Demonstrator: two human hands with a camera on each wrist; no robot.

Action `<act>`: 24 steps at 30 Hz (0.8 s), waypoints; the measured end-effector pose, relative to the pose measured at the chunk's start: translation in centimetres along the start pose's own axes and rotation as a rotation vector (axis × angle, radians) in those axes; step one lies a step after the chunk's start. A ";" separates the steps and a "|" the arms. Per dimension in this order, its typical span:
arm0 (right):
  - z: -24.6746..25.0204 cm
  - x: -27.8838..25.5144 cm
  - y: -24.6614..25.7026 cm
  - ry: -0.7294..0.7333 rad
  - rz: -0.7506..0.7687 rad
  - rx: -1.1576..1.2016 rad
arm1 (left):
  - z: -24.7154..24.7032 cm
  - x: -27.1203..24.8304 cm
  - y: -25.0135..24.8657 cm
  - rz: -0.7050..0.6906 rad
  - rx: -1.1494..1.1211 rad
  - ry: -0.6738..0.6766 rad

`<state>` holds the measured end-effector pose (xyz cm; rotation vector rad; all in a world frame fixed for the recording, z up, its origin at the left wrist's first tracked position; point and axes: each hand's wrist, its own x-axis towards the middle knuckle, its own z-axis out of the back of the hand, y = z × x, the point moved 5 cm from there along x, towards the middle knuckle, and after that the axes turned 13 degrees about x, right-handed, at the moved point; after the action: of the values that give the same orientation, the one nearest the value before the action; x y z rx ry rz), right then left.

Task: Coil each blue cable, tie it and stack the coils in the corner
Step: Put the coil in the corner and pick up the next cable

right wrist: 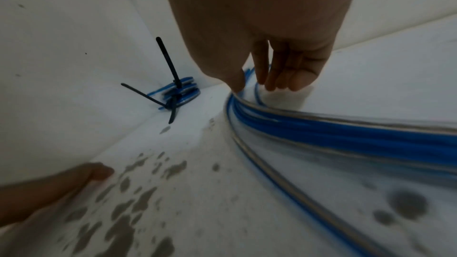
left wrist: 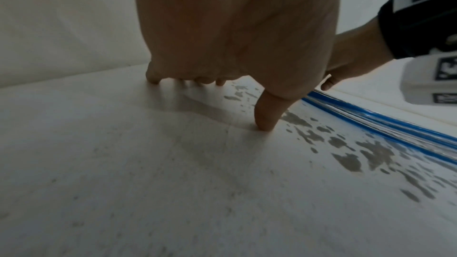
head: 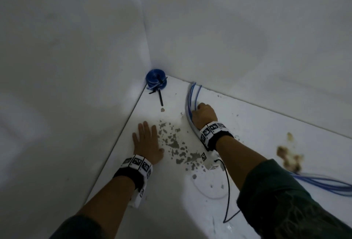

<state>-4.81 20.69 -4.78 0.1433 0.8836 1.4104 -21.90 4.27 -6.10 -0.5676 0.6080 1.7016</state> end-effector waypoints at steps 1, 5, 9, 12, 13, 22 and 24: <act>0.0 -0.4 -0.4 0.027 0.008 -0.007 | 0.1 -0.1 0.0 0.000 -0.002 -0.003; 0.1 -2.3 -1.1 0.059 0.003 0.039 | 0.4 -0.4 0.1 -0.030 -0.022 -0.015; -0.1 -4.0 -2.0 0.100 -0.018 0.015 | 0.0 -0.9 -0.3 -0.077 -0.052 -0.014; -0.2 -5.4 -2.7 0.139 0.033 -0.033 | -0.4 -1.7 -1.1 -0.106 -0.085 -0.038; -0.2 -5.8 -3.1 0.160 0.054 -0.068 | -0.5 -2.0 -1.4 -0.114 -0.088 -0.049; 3.7 -12.9 -5.3 -0.034 0.277 0.098 | -0.1 -5.0 -5.3 -0.205 -0.260 -0.166; 5.2 -14.6 -5.4 0.049 0.318 0.125 | 1.1 -5.8 -6.8 -0.222 -0.324 -0.237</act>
<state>3.95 8.67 2.17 0.3580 1.0222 1.6576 -14.18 2.02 -2.10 -0.6240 0.0943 1.6335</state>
